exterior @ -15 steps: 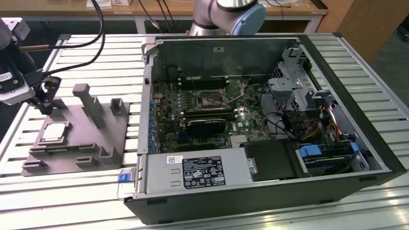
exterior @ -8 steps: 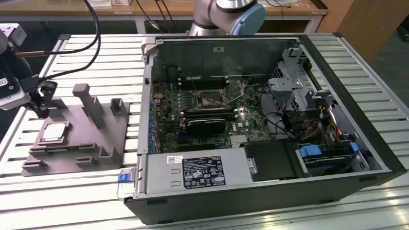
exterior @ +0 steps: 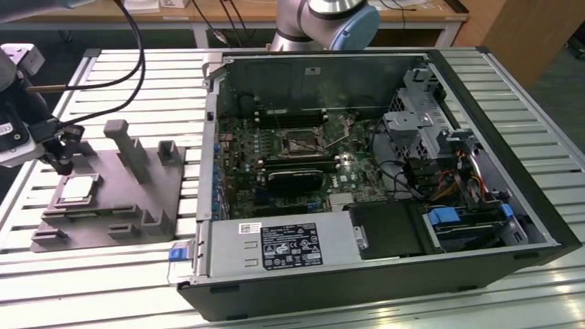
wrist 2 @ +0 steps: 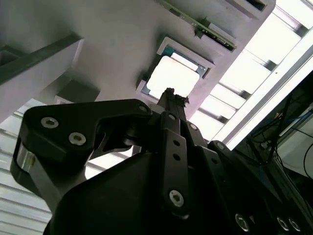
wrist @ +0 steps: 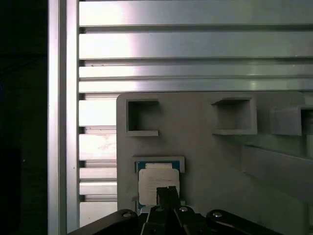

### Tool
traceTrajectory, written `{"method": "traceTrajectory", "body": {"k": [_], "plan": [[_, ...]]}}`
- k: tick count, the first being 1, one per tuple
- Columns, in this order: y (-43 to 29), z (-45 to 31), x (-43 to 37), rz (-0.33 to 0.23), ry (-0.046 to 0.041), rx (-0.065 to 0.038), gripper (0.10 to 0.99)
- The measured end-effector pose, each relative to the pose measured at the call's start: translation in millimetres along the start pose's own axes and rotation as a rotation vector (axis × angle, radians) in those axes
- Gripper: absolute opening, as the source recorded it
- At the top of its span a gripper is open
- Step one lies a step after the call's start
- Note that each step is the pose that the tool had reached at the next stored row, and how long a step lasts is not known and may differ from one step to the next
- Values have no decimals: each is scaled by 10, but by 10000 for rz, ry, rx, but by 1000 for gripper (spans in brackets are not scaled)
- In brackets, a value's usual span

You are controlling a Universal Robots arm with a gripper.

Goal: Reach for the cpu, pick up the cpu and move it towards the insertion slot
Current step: 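Pick up the cpu and move it towards the insertion slot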

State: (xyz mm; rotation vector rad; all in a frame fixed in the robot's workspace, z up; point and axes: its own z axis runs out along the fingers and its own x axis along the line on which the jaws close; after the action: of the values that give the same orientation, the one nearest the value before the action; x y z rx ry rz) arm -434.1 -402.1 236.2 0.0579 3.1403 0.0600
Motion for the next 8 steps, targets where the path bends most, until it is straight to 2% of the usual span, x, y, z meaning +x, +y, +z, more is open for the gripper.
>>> {"method": "traceTrajectory", "body": {"k": [8], "plan": [[-12,144,54,164,-7,-1,106]]}}
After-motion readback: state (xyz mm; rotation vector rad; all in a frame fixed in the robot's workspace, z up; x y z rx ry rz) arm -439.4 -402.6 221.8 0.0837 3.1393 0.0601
